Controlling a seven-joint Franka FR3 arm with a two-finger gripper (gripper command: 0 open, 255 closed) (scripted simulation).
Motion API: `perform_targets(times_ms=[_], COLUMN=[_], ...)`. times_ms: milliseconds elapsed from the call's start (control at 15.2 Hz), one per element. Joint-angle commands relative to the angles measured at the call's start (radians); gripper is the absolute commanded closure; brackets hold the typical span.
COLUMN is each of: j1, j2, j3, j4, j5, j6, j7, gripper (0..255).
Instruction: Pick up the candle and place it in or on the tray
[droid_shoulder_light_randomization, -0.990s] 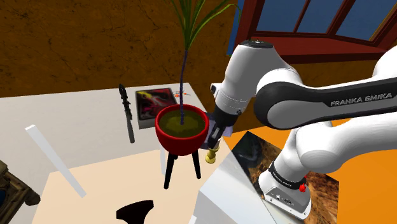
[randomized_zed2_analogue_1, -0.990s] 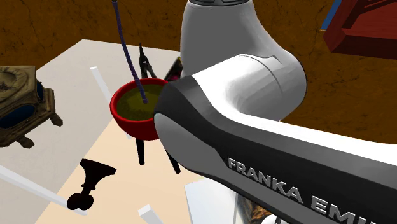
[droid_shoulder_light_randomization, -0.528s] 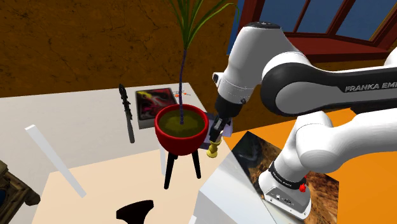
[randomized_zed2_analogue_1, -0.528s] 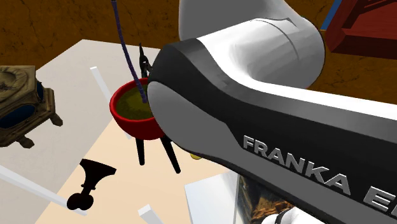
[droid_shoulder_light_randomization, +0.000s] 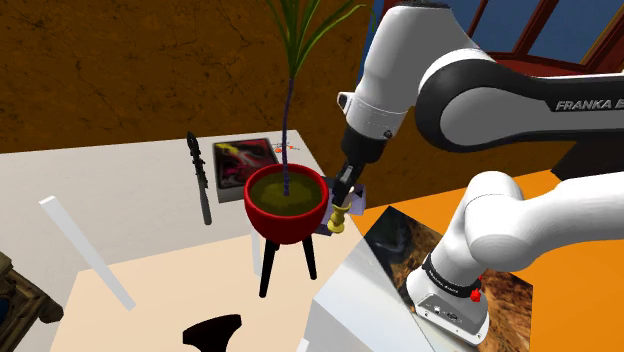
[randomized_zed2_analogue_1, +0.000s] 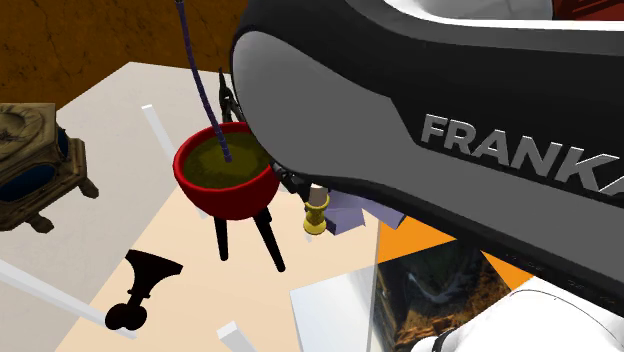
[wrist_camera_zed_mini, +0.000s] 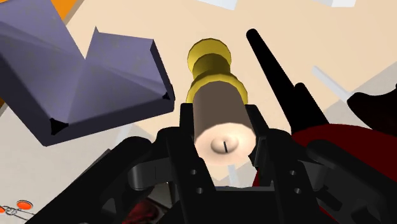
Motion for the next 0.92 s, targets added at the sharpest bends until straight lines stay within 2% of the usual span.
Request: perform_targets(times_ms=[0,726,858], j1=[-0.026,-0.168,-0.168], j2=[0.007,0.164,0.164], j3=[-0.044,-0.286,-0.285], j4=[0.011,0.159,0.132], j5=[-0.032,-0.197,-0.196], j6=[-0.01,-0.022,0.005], j7=[-0.045,-0.304,-0.305], gripper=[255,255,255])
